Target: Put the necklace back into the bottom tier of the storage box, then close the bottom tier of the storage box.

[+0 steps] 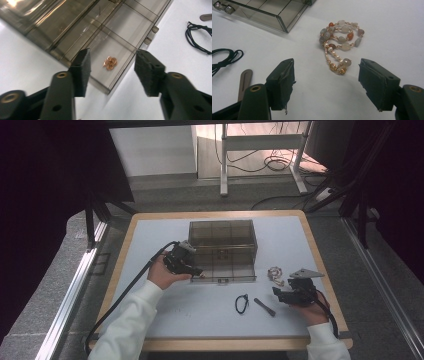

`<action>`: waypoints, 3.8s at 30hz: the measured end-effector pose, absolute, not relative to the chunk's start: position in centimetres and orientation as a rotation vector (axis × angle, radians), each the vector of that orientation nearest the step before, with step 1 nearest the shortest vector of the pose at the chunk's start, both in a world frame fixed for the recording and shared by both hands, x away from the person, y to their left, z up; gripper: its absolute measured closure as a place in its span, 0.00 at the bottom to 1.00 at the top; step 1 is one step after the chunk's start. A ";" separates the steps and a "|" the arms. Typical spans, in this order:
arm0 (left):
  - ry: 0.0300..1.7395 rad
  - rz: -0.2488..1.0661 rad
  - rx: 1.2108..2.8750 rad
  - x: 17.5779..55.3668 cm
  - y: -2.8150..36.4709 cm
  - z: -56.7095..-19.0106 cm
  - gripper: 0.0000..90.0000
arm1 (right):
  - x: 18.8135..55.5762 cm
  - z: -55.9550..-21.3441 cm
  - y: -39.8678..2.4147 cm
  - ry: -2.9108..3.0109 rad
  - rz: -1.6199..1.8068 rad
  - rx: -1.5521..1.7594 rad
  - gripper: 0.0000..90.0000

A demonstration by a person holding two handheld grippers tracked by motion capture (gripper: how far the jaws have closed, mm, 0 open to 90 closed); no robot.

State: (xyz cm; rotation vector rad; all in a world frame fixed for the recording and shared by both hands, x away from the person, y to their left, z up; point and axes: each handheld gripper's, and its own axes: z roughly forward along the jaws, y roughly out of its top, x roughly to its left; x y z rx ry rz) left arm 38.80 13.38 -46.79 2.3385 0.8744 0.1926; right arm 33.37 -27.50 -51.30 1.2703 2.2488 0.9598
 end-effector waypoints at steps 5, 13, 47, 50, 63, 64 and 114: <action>0.904 0.236 2.285 37.2 15.0 -47.0 0.40 | 33.4 -51.4 -27.4 2.252 0.955 1.273 0.32; 0.916 0.223 2.270 35.2 16.3 -48.0 0.35 | 33.4 -51.4 -27.4 2.251 0.954 1.274 0.32; 1.025 0.280 2.186 30.9 19.8 -50.8 0.35 | 32.8 -50.8 -25.9 2.256 0.995 1.255 0.37; 1.024 0.274 2.187 30.9 19.7 -50.9 0.35 | 32.7 -50.6 -25.3 2.270 1.011 1.239 0.40; 1.024 0.269 2.171 30.9 19.9 -50.6 0.34 | 32.3 -49.2 -22.1 2.310 1.075 1.216 0.84; 1.022 0.272 2.168 30.9 20.0 -50.6 0.34 | 32.4 -49.0 -21.3 2.312 1.074 1.221 0.91; 1.031 0.263 2.164 30.7 20.3 -51.1 0.34 | 37.2 -52.0 -12.2 2.462 0.920 1.209 1.00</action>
